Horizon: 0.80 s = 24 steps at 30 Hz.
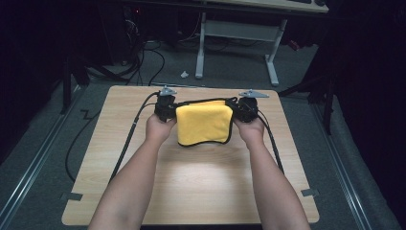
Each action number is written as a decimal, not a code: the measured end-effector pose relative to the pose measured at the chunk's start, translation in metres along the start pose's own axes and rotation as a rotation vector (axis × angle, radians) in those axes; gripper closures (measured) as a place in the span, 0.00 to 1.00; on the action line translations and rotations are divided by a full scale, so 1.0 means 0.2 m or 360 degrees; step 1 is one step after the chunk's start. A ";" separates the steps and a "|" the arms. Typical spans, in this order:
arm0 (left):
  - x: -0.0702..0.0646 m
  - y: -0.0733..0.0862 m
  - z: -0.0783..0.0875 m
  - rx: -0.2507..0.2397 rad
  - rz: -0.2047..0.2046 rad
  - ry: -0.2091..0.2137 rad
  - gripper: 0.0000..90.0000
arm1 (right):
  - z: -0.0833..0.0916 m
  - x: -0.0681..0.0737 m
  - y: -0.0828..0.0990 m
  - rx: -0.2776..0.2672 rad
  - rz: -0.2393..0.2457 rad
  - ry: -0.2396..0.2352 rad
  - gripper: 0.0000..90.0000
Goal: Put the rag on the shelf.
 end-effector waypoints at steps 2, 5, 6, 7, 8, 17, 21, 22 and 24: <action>0.00 0.01 0.00 0.0007 0.0013 0.0003 0.88 | 0.00 0.00 0.02 0.0010 -0.0016 -0.0002 0.91; 0.01 0.03 0.00 0.0021 0.0048 0.0016 0.87 | -0.01 0.00 0.03 0.0012 -0.0030 -0.0008 0.90; 0.01 0.03 0.00 0.0025 0.0052 0.0014 0.86 | -0.01 0.00 0.03 0.0013 -0.0035 -0.0010 0.89; 0.01 0.03 0.00 0.0029 0.0056 0.0018 0.86 | 0.00 0.00 0.03 0.0014 -0.0029 -0.0007 0.88; 0.01 0.03 0.00 0.0034 0.0057 0.0021 0.86 | 0.00 0.00 0.03 0.0012 -0.0029 -0.0008 0.87; 0.08 0.00 0.04 0.0020 0.0119 -0.0029 0.75 | 0.06 -0.06 -0.03 -0.0055 -0.0044 0.0038 0.76; 0.11 -0.01 0.05 0.0008 0.0131 -0.0066 0.75 | 0.09 -0.08 -0.05 -0.0074 -0.0037 0.0050 0.76; 0.12 -0.01 0.05 0.0008 0.0131 -0.0070 0.75 | 0.09 -0.08 -0.06 -0.0071 -0.0026 0.0058 0.76; 0.12 -0.01 0.06 0.0002 0.0129 -0.0081 0.75 | 0.10 -0.08 -0.06 -0.0073 -0.0014 0.0057 0.76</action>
Point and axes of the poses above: each handheld gripper's, and its own axes: z roughly backward along the jaws, y roughly out of its underside, x roughly to its left, the point moved 9 cm from there along -z, roughly forward along the jaws, and after that the axes turned 12 degrees about -y, right-handed, at the moved point
